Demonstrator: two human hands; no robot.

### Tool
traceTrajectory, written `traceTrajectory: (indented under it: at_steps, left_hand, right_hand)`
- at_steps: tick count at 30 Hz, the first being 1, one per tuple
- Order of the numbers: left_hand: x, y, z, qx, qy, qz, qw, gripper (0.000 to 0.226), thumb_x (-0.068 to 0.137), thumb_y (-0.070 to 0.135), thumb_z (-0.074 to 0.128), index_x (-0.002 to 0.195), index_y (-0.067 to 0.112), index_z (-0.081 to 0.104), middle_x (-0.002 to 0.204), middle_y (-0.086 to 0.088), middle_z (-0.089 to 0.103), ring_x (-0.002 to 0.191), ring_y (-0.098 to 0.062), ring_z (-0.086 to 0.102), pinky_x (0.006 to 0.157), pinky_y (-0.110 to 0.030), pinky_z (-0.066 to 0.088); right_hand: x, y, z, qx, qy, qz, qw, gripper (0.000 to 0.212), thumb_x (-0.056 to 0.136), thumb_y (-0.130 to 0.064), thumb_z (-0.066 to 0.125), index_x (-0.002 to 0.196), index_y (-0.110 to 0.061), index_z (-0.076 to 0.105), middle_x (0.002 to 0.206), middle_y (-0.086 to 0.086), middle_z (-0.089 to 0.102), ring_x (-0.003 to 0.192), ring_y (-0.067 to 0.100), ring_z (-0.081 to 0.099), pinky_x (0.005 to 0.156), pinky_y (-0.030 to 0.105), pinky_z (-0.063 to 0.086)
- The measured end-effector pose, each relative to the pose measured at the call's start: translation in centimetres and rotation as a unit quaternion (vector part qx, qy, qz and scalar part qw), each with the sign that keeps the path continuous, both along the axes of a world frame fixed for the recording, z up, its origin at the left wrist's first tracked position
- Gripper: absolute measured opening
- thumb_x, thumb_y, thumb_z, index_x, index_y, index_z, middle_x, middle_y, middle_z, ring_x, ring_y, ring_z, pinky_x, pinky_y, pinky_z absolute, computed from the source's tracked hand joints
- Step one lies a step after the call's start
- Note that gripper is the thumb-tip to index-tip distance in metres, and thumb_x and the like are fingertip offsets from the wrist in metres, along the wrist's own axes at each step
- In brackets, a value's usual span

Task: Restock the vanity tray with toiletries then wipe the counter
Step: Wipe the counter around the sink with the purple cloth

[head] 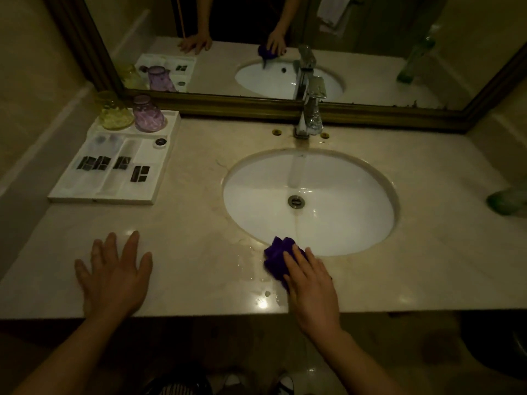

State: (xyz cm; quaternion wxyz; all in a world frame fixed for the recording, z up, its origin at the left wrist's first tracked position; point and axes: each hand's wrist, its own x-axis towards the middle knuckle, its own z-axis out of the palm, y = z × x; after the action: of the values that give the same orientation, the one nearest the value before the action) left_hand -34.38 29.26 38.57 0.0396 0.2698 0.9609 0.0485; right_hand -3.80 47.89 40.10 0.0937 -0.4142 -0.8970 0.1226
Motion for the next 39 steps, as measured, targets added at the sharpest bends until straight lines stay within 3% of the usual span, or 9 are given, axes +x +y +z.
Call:
traceTrajectory:
  at_steps: [2, 5, 7, 11, 17, 21, 30, 36, 39]
  left_hand:
    - [0.1, -0.1, 0.0, -0.001, 0.0, 0.001, 1.0, 0.071, 0.087, 0.062, 0.011, 0.15, 0.034, 0.022, 0.158, -0.013, 0.019, 0.145, -0.034, 0.008, 0.113, -0.06, 0.002]
    - [0.2, 0.1, -0.1, 0.0, -0.003, 0.001, 1.0, 0.068, 0.088, 0.061, 0.013, 0.15, 0.034, 0.021, 0.159, -0.013, 0.019, 0.145, -0.034, 0.008, 0.113, -0.059, 0.001]
    - [-0.1, 0.0, -0.4, -0.012, -0.002, -0.002, 1.0, 0.063, 0.093, 0.058, 0.018, 0.151, 0.034, 0.02, 0.159, -0.012, 0.018, 0.145, -0.033, 0.007, 0.113, -0.059, 0.001]
    - [-0.4, 0.0, -1.1, -0.023, 0.017, 0.009, 1.0, 0.063, 0.092, 0.06, 0.021, 0.149, 0.035, 0.023, 0.156, -0.012, 0.023, 0.143, -0.033, 0.013, 0.113, -0.059, 0.005]
    - [-0.5, -0.1, -1.0, -0.01, 0.02, -0.002, 1.0, 0.068, 0.087, 0.063, 0.016, 0.147, 0.034, 0.027, 0.155, -0.014, 0.026, 0.142, -0.035, 0.016, 0.112, -0.059, 0.006]
    - [-0.3, -0.1, -0.8, -0.009, 0.014, -0.003, 1.0, 0.066, 0.089, 0.062, 0.017, 0.149, 0.034, 0.024, 0.157, -0.014, 0.024, 0.144, -0.034, 0.012, 0.113, -0.059, 0.003]
    - [0.1, 0.1, -0.1, -0.008, 0.007, -0.003, 1.0, 0.062, 0.093, 0.057, 0.023, 0.15, 0.033, 0.021, 0.158, -0.013, 0.02, 0.145, -0.034, 0.009, 0.114, -0.059, 0.001]
    - [0.2, 0.0, 0.2, -0.014, 0.007, -0.004, 1.0, 0.064, 0.093, 0.057, 0.021, 0.152, 0.033, 0.016, 0.159, -0.012, 0.018, 0.146, -0.033, 0.007, 0.114, -0.061, 0.003]
    - [0.1, -0.2, 0.0, -0.016, 0.014, -0.015, 1.0, 0.064, 0.093, 0.057, 0.021, 0.151, 0.032, 0.019, 0.158, -0.013, 0.021, 0.145, -0.035, 0.01, 0.113, -0.062, 0.005]
  right_hand:
    - [1.4, 1.0, 0.8, -0.067, 0.06, -0.087, 0.992, 0.042, 0.099, -0.02, 0.055, 0.141, -0.021, 0.054, 0.146, 0.003, 0.053, 0.136, 0.026, 0.047, 0.111, 0.041, 0.038]
    - [2.9, 1.2, 2.0, -0.151, 0.204, -0.246, 0.935, 0.035, 0.105, -0.027, 0.041, 0.138, -0.029, 0.054, 0.124, 0.0, 0.068, 0.107, 0.018, 0.061, 0.082, 0.032, 0.046]
    - [2.1, -0.6, 2.1, -0.174, 0.228, -0.25, 0.925, 0.038, 0.105, -0.03, 0.04, 0.142, -0.032, 0.048, 0.133, -0.002, 0.063, 0.116, 0.017, 0.059, 0.092, 0.034, 0.047]
    - [-1.9, -6.0, 0.0, -0.073, 0.025, -0.099, 0.992, 0.048, 0.104, -0.047, 0.027, 0.151, -0.04, 0.027, 0.162, -0.007, 0.009, 0.152, 0.023, 0.01, 0.121, 0.046, 0.011]
    - [-1.1, -0.9, -1.3, -0.004, -0.115, -0.11, 0.987, 0.063, 0.099, -0.06, 0.01, 0.155, -0.032, 0.021, 0.166, 0.0, 0.011, 0.152, 0.031, 0.009, 0.122, 0.051, 0.011]
    - [-1.2, 2.3, -0.2, -0.025, -0.085, -0.225, 0.97, 0.057, 0.103, -0.049, 0.025, 0.151, -0.02, 0.036, 0.163, 0.005, 0.025, 0.151, 0.032, 0.017, 0.122, 0.052, 0.016]
    - [-4.2, -1.8, -0.5, -0.033, -0.075, -0.109, 0.991, 0.06, 0.104, -0.046, 0.027, 0.155, -0.015, 0.026, 0.164, 0.007, 0.021, 0.152, 0.031, 0.014, 0.123, 0.046, 0.014]
    - [-6.2, -4.8, 0.1, -0.134, 0.119, -0.155, 0.971, 0.044, 0.106, -0.03, 0.034, 0.149, -0.025, 0.041, 0.158, -0.003, 0.036, 0.151, 0.021, 0.018, 0.124, 0.041, 0.011]
    - [-6.7, -6.3, -0.8, -0.08, 0.037, -0.107, 0.99, 0.049, 0.105, -0.041, 0.026, 0.153, -0.032, 0.029, 0.163, 0.001, 0.025, 0.152, 0.028, 0.014, 0.123, 0.047, 0.01]
